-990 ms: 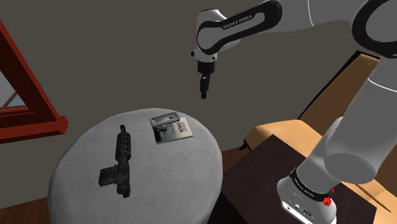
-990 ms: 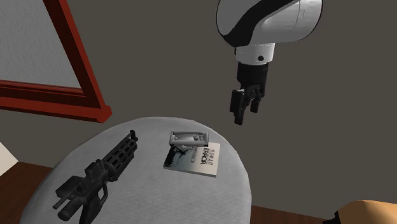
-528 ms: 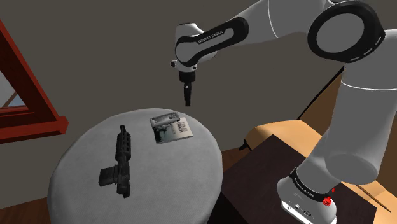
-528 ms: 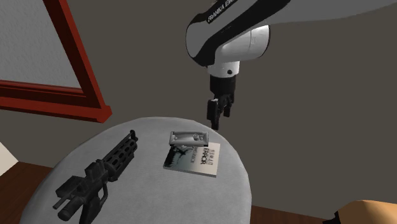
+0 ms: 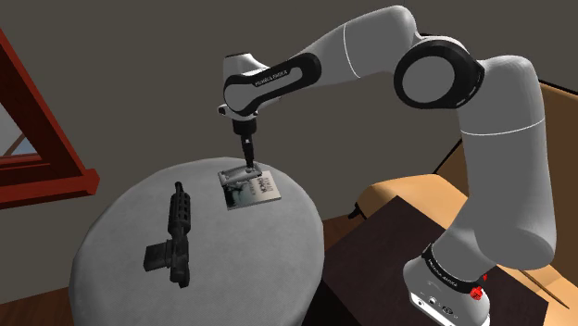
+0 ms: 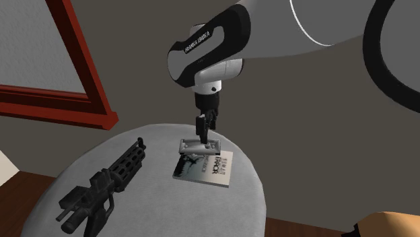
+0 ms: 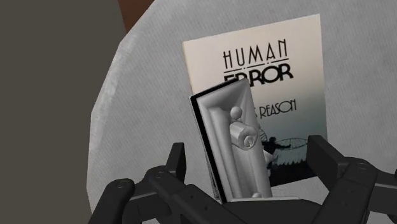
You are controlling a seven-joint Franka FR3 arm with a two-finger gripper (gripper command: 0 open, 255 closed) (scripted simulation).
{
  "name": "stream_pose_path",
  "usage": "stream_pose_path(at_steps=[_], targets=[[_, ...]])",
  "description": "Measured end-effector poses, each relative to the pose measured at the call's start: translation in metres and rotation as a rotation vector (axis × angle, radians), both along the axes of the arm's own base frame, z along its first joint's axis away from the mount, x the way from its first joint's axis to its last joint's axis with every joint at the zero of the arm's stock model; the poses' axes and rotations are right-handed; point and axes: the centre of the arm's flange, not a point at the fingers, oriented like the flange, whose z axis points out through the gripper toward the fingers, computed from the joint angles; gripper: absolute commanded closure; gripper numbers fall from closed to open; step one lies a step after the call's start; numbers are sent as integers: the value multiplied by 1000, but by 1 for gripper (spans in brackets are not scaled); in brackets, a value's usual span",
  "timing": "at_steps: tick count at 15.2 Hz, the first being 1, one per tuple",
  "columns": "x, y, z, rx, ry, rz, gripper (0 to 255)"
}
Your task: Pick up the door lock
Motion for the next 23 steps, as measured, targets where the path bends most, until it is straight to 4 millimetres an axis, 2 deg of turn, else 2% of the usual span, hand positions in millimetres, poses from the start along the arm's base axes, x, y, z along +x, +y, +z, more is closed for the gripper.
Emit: stream_pose_path(at_steps=[8,9,20,23], targets=[[4,9,-42,3,1,22,0],[4,9,-43,3,1,22,255],[4,8,-41,5,-2,23,255],[4,9,-29,4,0,23,255]])
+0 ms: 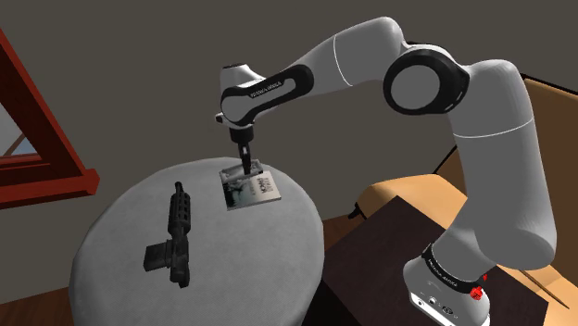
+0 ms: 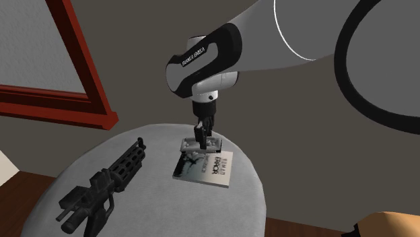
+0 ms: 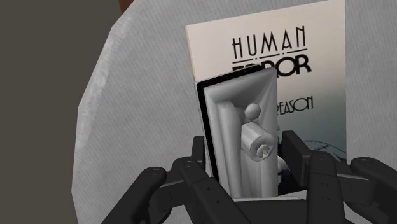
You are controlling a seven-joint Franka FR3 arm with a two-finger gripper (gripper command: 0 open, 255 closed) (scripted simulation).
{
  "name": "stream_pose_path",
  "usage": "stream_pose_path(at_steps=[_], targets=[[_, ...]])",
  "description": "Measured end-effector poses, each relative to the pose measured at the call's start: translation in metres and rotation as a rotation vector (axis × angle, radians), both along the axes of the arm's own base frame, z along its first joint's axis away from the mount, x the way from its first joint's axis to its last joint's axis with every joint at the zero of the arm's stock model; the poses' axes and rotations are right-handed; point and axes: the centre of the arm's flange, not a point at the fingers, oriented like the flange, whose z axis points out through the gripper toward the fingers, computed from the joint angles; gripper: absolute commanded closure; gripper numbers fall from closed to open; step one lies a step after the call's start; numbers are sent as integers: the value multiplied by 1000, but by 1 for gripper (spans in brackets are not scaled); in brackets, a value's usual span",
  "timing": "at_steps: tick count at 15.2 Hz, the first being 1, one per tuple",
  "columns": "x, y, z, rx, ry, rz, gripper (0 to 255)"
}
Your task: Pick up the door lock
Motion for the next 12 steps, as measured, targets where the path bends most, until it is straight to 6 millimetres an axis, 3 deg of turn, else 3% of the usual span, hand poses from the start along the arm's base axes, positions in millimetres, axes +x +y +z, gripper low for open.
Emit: stream_pose_path(at_steps=[12], targets=[[1,0,60,0,0,0,255]])
